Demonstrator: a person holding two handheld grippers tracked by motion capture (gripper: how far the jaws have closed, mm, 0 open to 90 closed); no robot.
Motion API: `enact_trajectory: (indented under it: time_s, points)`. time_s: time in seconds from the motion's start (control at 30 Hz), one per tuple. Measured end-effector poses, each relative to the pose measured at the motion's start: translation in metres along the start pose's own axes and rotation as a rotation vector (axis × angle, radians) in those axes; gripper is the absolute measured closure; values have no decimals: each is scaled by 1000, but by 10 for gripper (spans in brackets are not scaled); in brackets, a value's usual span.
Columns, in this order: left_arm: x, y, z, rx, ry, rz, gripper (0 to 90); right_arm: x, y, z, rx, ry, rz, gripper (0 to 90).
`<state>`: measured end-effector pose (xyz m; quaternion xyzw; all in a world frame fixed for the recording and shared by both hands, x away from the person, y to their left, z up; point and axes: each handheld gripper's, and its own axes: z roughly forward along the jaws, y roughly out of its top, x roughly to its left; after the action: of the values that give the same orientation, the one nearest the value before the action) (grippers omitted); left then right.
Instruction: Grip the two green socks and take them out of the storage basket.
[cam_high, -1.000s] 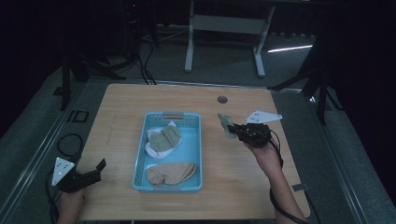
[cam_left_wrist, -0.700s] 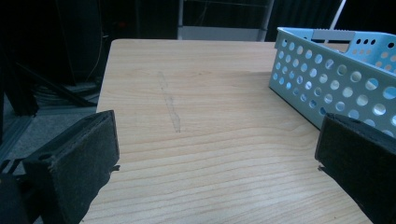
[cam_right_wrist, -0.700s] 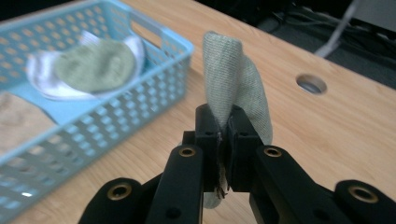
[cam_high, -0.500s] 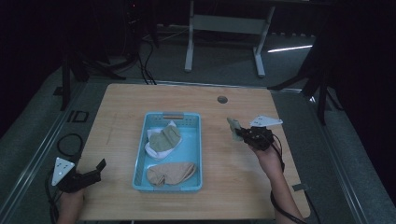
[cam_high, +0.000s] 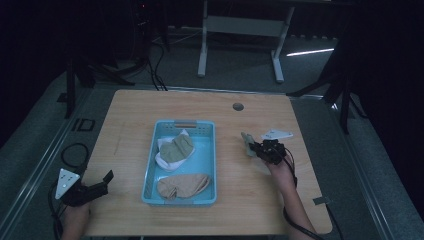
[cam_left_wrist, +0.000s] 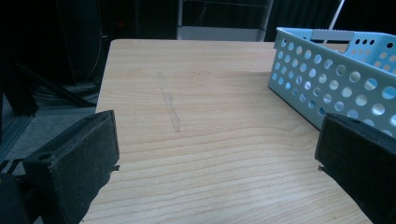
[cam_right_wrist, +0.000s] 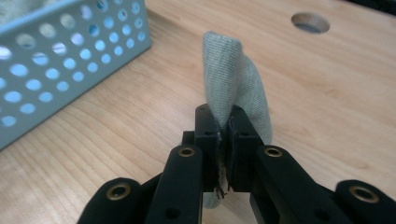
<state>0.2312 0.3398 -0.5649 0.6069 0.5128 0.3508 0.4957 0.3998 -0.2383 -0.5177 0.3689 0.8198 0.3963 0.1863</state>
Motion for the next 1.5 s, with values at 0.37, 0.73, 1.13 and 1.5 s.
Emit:
enact_trajectory:
  time_s: [0.37,0.73,1.13,1.5]
  points:
    - [0,0,0,-1,1,0,0,1,-12,19,59,39,43,800]
    - [0,0,0,-1,2,1,0,5,-2,12,64,83,34,488]
    - [-1,0,0,-1,3,1,0,5,14,-11,38,115,19,445]
    - [0,0,0,0,3,-1,0,18,41,-28,-17,122,-17,417]
